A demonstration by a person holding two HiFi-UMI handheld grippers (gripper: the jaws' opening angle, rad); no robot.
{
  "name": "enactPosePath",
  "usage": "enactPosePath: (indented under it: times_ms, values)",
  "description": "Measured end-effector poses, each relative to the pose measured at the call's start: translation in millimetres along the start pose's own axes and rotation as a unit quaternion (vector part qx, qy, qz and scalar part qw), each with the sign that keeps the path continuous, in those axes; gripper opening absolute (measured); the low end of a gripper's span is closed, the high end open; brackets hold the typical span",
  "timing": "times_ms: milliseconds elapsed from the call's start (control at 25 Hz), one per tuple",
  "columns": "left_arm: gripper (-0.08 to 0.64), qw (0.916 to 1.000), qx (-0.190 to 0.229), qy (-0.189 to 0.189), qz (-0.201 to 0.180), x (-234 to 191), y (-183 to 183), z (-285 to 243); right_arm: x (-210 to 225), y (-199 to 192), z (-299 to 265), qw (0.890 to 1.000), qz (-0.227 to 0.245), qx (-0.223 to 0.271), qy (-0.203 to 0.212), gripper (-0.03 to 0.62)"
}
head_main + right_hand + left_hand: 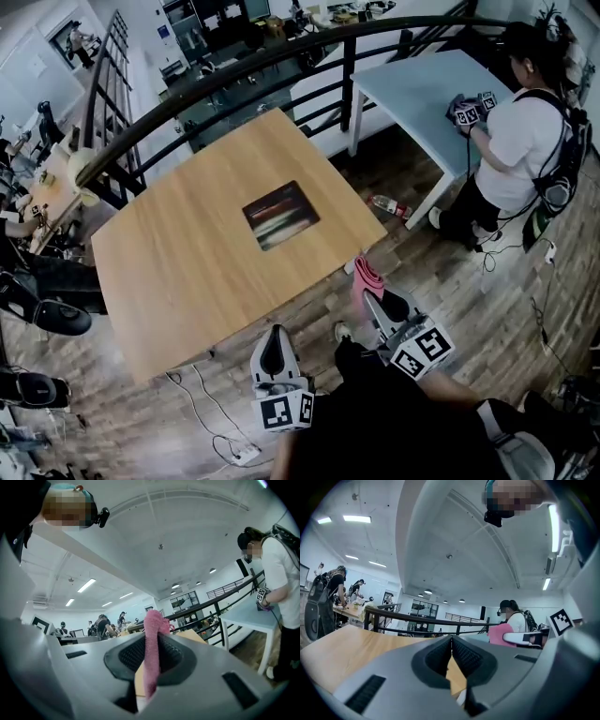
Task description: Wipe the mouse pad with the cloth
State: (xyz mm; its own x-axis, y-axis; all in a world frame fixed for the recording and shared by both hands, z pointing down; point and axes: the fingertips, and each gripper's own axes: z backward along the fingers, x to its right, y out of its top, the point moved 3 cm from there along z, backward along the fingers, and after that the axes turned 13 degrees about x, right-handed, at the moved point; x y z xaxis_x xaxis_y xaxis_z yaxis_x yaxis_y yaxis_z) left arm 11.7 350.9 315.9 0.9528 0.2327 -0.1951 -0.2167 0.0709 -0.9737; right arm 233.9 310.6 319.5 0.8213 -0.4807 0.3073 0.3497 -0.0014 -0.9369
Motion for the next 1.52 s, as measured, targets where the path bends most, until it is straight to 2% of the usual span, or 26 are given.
enactPosePath:
  times_ms: [320,560,760,960,1280,1520]
  values:
    - [0.023,0.9997,-0.004,0.016,-0.015,2.5,-8.6,-60.2,46.0,-0.3,-56.1,1.000,-0.010,-0.011,0.024,0.060]
    - [0.023,0.9996,-0.010,0.020,-0.017,-21.4,-10.5,-81.2,47.1,-14.8,-85.7,0.999,-0.013,-0.025,0.024,0.060]
    - [0.023,0.9994,-0.022,0.021,-0.018,-38.1,-13.4,-118.4,59.5,-13.9,-112.8,0.999,-0.016,-0.032,0.016,0.061]
    - [0.023,0.9994,-0.033,-0.003,-0.009,-63.7,-15.7,-158.0,67.0,-14.3,-144.8,0.999,-0.013,-0.029,-0.011,0.060]
    - [0.023,0.9974,-0.059,-0.041,-0.005,-128.3,-30.1,-204.7,60.0,-41.7,-208.4,0.998,-0.029,-0.032,-0.052,0.060]
    - [0.023,0.9928,-0.083,-0.080,-0.033,-156.0,-37.2,-234.1,61.0,-45.9,-240.0,0.997,-0.008,-0.028,-0.071,0.061]
